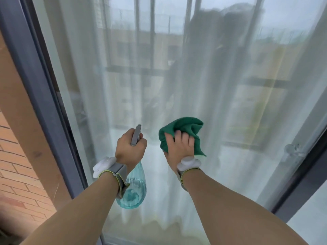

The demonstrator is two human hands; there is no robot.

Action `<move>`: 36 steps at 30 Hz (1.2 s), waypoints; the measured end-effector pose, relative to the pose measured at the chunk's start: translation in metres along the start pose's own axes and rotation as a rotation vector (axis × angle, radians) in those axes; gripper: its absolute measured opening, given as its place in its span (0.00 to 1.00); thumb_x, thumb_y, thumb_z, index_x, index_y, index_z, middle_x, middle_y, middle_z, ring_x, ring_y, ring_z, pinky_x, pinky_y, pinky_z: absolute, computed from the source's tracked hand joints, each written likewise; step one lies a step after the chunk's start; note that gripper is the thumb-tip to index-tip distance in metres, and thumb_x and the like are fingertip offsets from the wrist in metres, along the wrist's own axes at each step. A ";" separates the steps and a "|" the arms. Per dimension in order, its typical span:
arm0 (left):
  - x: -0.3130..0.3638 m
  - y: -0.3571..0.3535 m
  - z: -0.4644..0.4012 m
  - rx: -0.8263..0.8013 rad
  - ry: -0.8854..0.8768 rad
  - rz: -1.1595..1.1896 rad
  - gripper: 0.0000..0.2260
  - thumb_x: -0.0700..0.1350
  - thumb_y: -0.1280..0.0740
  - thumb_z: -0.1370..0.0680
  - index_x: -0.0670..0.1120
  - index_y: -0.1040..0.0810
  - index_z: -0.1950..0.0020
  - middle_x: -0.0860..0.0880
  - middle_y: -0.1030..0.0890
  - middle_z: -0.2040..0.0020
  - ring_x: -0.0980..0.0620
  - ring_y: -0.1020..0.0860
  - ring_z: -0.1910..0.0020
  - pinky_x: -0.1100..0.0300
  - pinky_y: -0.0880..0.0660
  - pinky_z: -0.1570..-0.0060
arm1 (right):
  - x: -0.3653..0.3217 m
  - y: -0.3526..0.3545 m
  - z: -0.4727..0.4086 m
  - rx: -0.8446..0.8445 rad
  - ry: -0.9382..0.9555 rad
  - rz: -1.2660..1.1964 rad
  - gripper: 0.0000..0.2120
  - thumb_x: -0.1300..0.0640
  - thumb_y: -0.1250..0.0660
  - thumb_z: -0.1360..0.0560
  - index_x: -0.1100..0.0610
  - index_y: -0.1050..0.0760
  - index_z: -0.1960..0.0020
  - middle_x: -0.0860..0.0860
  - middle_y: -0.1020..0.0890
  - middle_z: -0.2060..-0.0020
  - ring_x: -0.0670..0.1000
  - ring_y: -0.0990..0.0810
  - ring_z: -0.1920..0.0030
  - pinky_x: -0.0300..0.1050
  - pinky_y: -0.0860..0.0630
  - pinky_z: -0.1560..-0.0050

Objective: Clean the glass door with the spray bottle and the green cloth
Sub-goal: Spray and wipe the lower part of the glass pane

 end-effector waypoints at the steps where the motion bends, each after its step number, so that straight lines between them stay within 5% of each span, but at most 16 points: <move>1: -0.002 -0.001 -0.001 0.009 0.004 0.002 0.02 0.39 0.35 0.25 0.41 0.26 0.57 0.50 0.29 0.67 0.48 0.34 0.68 0.59 0.35 0.69 | -0.004 -0.006 -0.004 -0.046 0.068 0.103 0.19 0.50 0.28 0.35 0.52 0.26 0.46 0.53 0.27 0.53 0.57 0.31 0.54 0.53 0.37 0.49; 7: 0.001 -0.016 -0.010 0.015 0.013 -0.047 0.02 0.36 0.35 0.23 0.38 0.25 0.55 0.48 0.29 0.66 0.47 0.34 0.68 0.59 0.35 0.68 | 0.005 -0.018 -0.017 -0.236 0.261 0.229 0.12 0.46 0.37 0.28 0.50 0.25 0.47 0.51 0.23 0.51 0.57 0.29 0.48 0.53 0.40 0.49; 15: 0.019 -0.037 -0.017 0.003 -0.010 -0.028 0.03 0.38 0.35 0.24 0.38 0.25 0.54 0.48 0.29 0.66 0.48 0.33 0.67 0.58 0.33 0.67 | 0.097 0.007 -0.007 -0.148 -0.035 0.095 0.30 0.39 0.33 0.35 0.53 0.27 0.38 0.53 0.21 0.55 0.58 0.25 0.56 0.51 0.31 0.55; 18: 0.022 -0.048 -0.009 -0.042 -0.019 0.020 0.06 0.41 0.35 0.27 0.39 0.25 0.56 0.50 0.30 0.67 0.48 0.34 0.68 0.56 0.34 0.67 | 0.120 0.005 0.012 -0.157 -0.038 0.080 0.30 0.40 0.33 0.35 0.53 0.29 0.38 0.54 0.20 0.57 0.59 0.25 0.58 0.52 0.31 0.55; 24: 0.019 -0.017 -0.015 0.063 0.023 0.054 0.02 0.35 0.35 0.24 0.37 0.24 0.54 0.48 0.29 0.66 0.47 0.34 0.67 0.57 0.35 0.66 | 0.065 0.028 -0.005 0.000 0.213 0.044 0.18 0.49 0.29 0.37 0.54 0.27 0.50 0.53 0.27 0.56 0.56 0.31 0.57 0.52 0.36 0.51; 29: 0.026 0.006 -0.023 0.073 -0.039 -0.003 0.02 0.38 0.34 0.25 0.39 0.24 0.55 0.48 0.28 0.65 0.47 0.33 0.67 0.58 0.34 0.67 | -0.021 0.017 -0.030 -0.001 0.532 -0.018 0.18 0.53 0.31 0.36 0.57 0.25 0.48 0.55 0.25 0.44 0.59 0.28 0.43 0.52 0.37 0.37; 36: 0.012 0.022 -0.038 0.146 0.024 -0.034 0.08 0.45 0.35 0.29 0.42 0.22 0.55 0.48 0.26 0.65 0.45 0.31 0.66 0.56 0.32 0.65 | -0.006 0.020 -0.045 0.039 0.487 -0.056 0.25 0.50 0.30 0.37 0.52 0.27 0.41 0.49 0.25 0.51 0.55 0.27 0.51 0.48 0.37 0.42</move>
Point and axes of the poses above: each hand's wrist, its own z-axis away from the middle knuckle, its own y-axis out of the back of the hand, x = y × z, the point moved 10 cm from there along -z, towards the middle knuckle
